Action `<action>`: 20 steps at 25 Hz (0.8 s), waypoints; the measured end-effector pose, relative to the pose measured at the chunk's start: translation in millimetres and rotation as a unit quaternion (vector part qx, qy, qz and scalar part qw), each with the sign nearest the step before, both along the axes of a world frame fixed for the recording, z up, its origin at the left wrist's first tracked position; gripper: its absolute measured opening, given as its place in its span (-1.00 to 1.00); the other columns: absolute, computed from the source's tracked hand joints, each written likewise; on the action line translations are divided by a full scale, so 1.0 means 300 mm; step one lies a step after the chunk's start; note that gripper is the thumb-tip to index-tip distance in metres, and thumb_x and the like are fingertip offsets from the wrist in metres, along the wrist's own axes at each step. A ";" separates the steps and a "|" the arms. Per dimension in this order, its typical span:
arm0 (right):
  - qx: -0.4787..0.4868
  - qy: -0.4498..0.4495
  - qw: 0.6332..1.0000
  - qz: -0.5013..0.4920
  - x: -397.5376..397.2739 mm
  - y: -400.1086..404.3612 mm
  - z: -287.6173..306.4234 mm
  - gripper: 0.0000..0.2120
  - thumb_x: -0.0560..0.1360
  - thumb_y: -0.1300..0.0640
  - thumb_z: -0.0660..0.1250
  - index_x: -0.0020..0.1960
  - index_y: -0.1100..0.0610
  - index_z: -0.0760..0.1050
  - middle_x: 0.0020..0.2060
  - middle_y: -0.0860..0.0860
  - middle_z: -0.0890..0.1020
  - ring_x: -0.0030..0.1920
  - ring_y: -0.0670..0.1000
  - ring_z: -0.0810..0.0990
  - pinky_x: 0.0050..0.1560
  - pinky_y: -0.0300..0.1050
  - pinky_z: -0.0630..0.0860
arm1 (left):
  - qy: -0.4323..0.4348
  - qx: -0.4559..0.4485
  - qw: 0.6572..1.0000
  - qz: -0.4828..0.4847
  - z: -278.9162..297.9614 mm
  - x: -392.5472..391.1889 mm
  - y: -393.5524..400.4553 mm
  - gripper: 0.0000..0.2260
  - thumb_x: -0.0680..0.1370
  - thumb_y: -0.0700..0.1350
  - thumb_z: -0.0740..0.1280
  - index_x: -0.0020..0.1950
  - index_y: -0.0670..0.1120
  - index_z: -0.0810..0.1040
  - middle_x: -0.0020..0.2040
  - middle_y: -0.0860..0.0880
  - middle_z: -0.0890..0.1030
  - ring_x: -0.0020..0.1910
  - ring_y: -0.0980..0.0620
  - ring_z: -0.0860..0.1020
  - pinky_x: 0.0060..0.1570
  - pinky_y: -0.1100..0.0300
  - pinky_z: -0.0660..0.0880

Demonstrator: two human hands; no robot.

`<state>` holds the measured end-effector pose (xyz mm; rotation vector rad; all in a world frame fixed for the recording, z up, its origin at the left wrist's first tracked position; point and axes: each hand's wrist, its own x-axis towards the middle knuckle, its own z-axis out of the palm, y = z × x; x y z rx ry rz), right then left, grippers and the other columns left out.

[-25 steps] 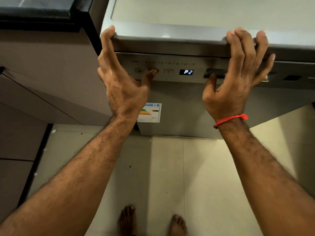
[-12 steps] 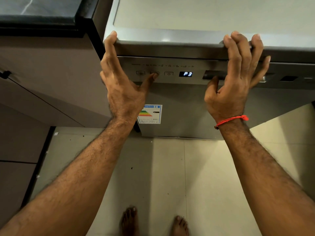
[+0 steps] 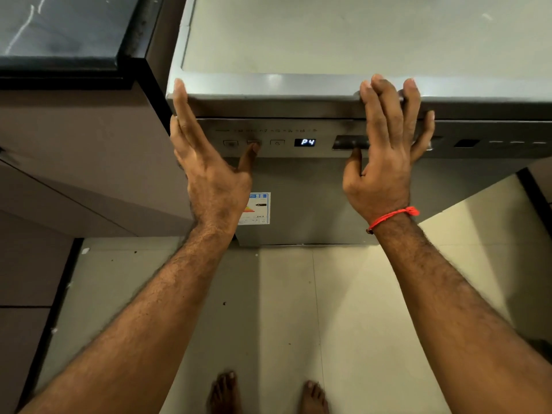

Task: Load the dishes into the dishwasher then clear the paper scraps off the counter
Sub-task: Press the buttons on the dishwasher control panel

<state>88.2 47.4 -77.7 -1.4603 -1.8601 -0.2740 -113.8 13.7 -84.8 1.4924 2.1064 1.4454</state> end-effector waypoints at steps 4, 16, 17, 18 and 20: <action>-0.016 0.069 0.997 0.037 0.086 -0.061 -0.025 -0.15 0.26 0.44 0.26 0.54 0.21 0.20 0.55 0.25 0.12 0.56 0.32 -0.04 0.47 0.40 0.01 | 0.127 -0.029 0.991 -0.045 -0.052 0.167 -0.112 -0.05 0.40 0.03 0.53 0.62 -0.10 0.02 0.59 -0.33 -0.15 0.61 -0.23 -0.09 0.57 -0.18 0.00; -0.225 0.051 0.966 -0.117 0.733 -0.102 -0.213 -0.04 0.37 0.30 0.40 0.60 0.08 -0.08 0.57 0.13 -0.26 0.58 0.21 -0.22 0.54 0.13 0.08 | 0.275 -0.204 0.898 -0.278 -0.071 0.841 -0.108 -0.11 0.46 0.24 0.42 0.59 0.23 -0.09 0.58 -0.11 -0.40 0.57 -0.22 -0.16 0.47 -0.40 0.10; -0.220 0.066 0.969 -0.094 0.752 -0.099 -0.213 -0.07 0.36 0.32 0.40 0.59 0.10 -0.02 0.58 0.13 -0.24 0.58 0.19 -0.20 0.54 0.08 0.07 | 0.279 -0.215 0.891 -0.287 -0.066 0.878 -0.099 -0.10 0.48 0.24 0.41 0.60 0.23 -0.15 0.55 -0.10 -0.47 0.58 -0.22 -0.26 0.49 -0.41 -0.02; -0.218 0.079 0.970 -0.073 0.776 -0.098 -0.217 -0.10 0.33 0.35 0.39 0.57 0.11 0.04 0.58 0.13 -0.22 0.59 0.18 -0.17 0.54 0.06 0.09 | 0.282 -0.223 0.886 -0.293 -0.065 0.920 -0.093 -0.08 0.49 0.24 0.40 0.60 0.23 -0.20 0.53 -0.08 -0.53 0.57 -0.20 -0.36 0.48 -0.39 -0.13; -0.223 0.079 0.971 -0.036 0.809 -0.100 -0.232 -0.13 0.30 0.38 0.36 0.53 0.12 0.10 0.58 0.14 -0.20 0.59 0.19 -0.14 0.53 0.07 0.15 | 0.288 -0.220 0.885 -0.294 -0.070 0.980 -0.088 -0.07 0.50 0.25 0.38 0.60 0.21 -0.25 0.51 -0.09 -0.56 0.54 -0.18 -0.47 0.44 -0.35 -0.23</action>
